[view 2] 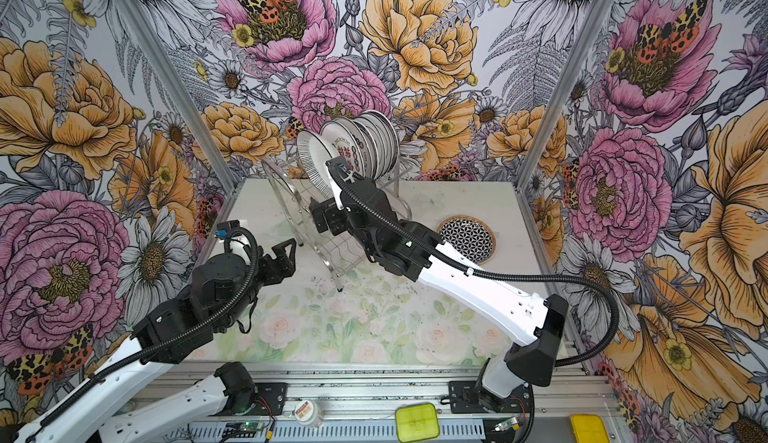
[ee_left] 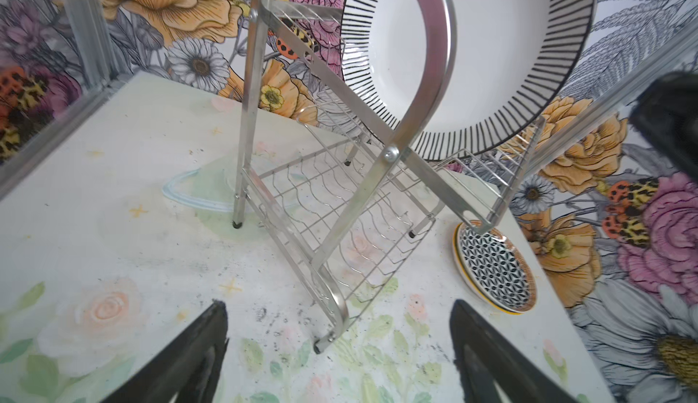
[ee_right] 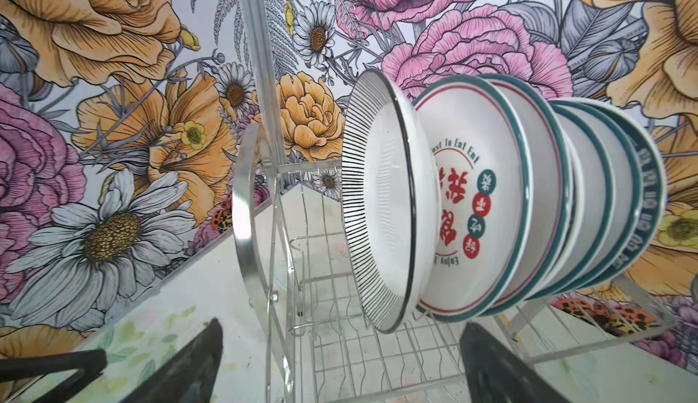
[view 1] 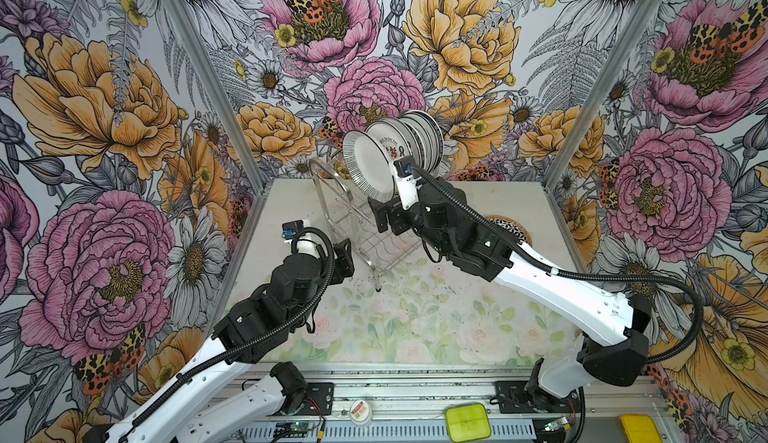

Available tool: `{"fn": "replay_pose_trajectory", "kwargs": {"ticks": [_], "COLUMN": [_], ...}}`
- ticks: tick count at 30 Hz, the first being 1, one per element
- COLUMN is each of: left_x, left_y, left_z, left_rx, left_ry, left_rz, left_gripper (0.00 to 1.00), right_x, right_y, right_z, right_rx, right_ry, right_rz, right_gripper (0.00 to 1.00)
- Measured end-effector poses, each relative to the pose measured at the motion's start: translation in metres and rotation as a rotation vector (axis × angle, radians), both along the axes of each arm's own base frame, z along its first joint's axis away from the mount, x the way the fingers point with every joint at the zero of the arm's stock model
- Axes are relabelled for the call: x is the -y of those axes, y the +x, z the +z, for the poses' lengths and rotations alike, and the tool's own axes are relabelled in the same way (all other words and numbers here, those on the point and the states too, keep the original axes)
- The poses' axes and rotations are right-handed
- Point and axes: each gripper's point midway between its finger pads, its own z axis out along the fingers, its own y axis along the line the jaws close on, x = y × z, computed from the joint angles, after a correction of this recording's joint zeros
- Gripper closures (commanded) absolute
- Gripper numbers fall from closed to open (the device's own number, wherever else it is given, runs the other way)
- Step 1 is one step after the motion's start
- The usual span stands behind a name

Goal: Unload the plates from the dish rack
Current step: 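Lower the right gripper onto the black-striped plate's rim in the rack and close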

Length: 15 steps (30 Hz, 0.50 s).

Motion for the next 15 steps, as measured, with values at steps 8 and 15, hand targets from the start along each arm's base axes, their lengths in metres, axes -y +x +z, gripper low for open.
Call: {"fn": "replay_pose_trajectory", "kwargs": {"ticks": [8,15], "left_x": [-0.017,-0.032], "left_y": [-0.002,-0.004], "left_z": [0.000,0.003], "left_rx": [-0.002,0.008], "left_ry": [-0.006,-0.022], "left_rz": [0.039,0.072], "left_gripper": [0.01,0.01], "right_x": [-0.007,-0.014], "right_y": [0.023,0.038], "right_z": [-0.004,-0.002], "right_rx": [0.041,0.060], "right_ry": [-0.063,-0.072], "right_rz": [-0.095,-0.137], "right_gripper": [0.05,0.11]}}
